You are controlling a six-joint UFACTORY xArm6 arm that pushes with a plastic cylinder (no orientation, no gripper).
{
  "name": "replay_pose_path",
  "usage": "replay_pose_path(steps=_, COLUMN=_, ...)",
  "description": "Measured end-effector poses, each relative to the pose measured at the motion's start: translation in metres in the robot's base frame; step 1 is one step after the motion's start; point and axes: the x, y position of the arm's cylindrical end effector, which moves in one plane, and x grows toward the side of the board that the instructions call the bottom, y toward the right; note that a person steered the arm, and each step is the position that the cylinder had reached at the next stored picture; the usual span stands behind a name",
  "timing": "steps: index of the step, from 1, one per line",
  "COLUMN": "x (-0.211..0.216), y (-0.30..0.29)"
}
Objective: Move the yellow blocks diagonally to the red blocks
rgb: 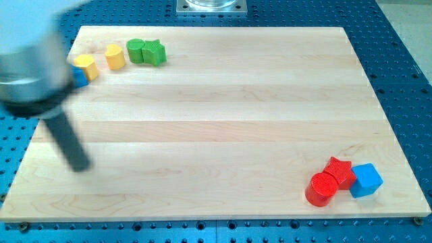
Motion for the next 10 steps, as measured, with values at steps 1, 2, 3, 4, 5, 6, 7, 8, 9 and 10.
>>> replay_pose_path(steps=1, x=-0.028, y=-0.049)
replay_pose_path(steps=2, x=-0.031, y=-0.050)
replay_pose_path(steps=3, x=-0.075, y=-0.049)
replay_pose_path(steps=4, x=-0.141, y=-0.049)
replay_pose_path(steps=5, x=-0.182, y=-0.014)
replay_pose_path(steps=6, x=-0.200, y=0.070)
replay_pose_path(steps=7, x=-0.207, y=0.121)
replay_pose_path(steps=8, x=-0.213, y=0.041)
replay_pose_path(steps=9, x=-0.204, y=-0.008)
replay_pose_path(steps=10, x=-0.206, y=-0.036)
